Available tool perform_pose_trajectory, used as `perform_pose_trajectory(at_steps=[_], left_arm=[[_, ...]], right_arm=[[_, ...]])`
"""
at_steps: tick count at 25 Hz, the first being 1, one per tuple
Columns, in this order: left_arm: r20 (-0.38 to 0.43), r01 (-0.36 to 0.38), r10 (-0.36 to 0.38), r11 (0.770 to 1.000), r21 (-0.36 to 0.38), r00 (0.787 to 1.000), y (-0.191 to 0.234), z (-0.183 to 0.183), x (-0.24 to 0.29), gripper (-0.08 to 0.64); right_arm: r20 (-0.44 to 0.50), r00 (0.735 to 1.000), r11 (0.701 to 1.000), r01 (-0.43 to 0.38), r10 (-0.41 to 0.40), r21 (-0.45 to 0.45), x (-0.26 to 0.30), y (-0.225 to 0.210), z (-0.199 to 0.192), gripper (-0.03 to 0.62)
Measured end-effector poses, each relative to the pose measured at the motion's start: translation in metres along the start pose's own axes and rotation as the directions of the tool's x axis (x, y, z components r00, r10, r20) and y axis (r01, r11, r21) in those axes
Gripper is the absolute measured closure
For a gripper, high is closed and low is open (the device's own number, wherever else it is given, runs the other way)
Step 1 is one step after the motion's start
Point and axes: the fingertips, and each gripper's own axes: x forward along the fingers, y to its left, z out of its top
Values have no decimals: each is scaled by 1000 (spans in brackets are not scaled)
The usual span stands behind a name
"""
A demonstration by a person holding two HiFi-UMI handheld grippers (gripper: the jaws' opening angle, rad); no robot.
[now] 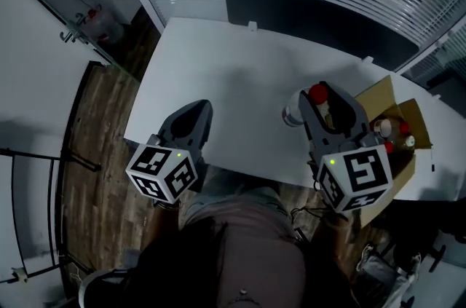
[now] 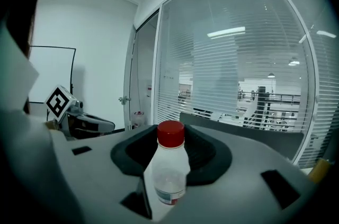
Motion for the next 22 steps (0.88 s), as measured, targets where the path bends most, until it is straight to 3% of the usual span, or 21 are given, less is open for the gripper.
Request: perform_pose_trajectory(at_steps=[22], left_arm=[[7,-136,136,990,-21,991,70,-3,-38,551]], right_arm=[[-123,981,989,-147,149,23,88,61,-71,425]])
